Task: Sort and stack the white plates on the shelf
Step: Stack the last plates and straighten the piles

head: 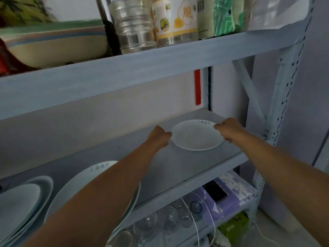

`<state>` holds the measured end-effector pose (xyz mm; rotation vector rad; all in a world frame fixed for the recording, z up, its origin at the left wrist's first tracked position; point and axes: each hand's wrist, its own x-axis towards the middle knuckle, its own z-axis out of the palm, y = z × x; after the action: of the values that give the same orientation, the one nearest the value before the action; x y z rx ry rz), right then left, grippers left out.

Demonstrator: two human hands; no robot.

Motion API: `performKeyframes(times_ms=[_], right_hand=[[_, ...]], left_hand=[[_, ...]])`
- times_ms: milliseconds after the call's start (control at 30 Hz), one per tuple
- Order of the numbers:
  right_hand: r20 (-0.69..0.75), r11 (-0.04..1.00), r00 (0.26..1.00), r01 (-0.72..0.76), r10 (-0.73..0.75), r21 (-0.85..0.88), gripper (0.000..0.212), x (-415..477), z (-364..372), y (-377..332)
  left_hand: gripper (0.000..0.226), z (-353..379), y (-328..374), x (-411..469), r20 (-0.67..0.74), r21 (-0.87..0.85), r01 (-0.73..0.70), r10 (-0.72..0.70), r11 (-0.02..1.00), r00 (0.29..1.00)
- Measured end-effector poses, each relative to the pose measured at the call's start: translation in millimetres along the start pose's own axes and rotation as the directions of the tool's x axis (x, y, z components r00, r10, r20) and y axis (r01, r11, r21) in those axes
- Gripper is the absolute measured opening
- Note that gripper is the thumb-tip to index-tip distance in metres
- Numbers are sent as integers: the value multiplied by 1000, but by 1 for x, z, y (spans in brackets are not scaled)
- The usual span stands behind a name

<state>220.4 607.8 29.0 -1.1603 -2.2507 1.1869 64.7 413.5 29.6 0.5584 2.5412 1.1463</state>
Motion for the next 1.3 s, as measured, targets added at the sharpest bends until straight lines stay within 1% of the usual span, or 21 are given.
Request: performKeyframes(times_ms=[100,233,267,400,500,600,667,733,833,967,1067,1133,1233,1300], right_hand=[[-10,999,1000,-27,27,-35,23,13,2,12],[-8,994,998,-70,70,-80,19,22,7,25],[3,995,997,-74,75,-74,22,25,9,28],[28,997,997,-70,71,-40,46,31,13,34],[59,996,995,-86,87,-11,50,31,14,36],[84,996,993,-84,82,19,58,33,16,39],[51,996,997,-66,63,51,67,31,17,37],[38,996,999,-42,39,85,70,25,18,29],[41,993,999,-2,-2,116,67,12,22,6],[25,988,995,96,-99,121,66,-15,31,-29],[38,977,984,165,-171,134,61,-44,41,-56],[56,973,979,184,-194,141,66,-66,50,-73],[66,961,968,230,-242,156,66,-101,65,-97],[75,952,960,255,-271,168,65,-122,76,-111]], left_hand=[[22,4,-1,10,18,-6,33,-33,999,999],[25,12,0,10,62,72,30,-35,997,997],[24,15,0,9,77,75,29,-34,997,996],[19,21,3,8,121,58,45,-52,997,991],[16,21,6,4,148,51,67,-73,996,986],[19,22,9,-2,161,-25,77,-72,997,984],[22,19,10,-6,148,-82,69,-57,994,987],[21,10,10,-12,127,-119,60,-44,991,991],[22,-15,7,-26,90,-136,38,-26,990,996],[25,-59,-1,-53,32,-150,24,-19,988,999],[22,-96,-14,-80,-45,-118,9,-14,993,999],[18,-119,-26,-99,-83,-104,-7,-2,995,997],[10,-152,-47,-126,-115,-143,13,-30,990,993],[12,-171,-61,-144,-137,-160,31,-53,987,989]])
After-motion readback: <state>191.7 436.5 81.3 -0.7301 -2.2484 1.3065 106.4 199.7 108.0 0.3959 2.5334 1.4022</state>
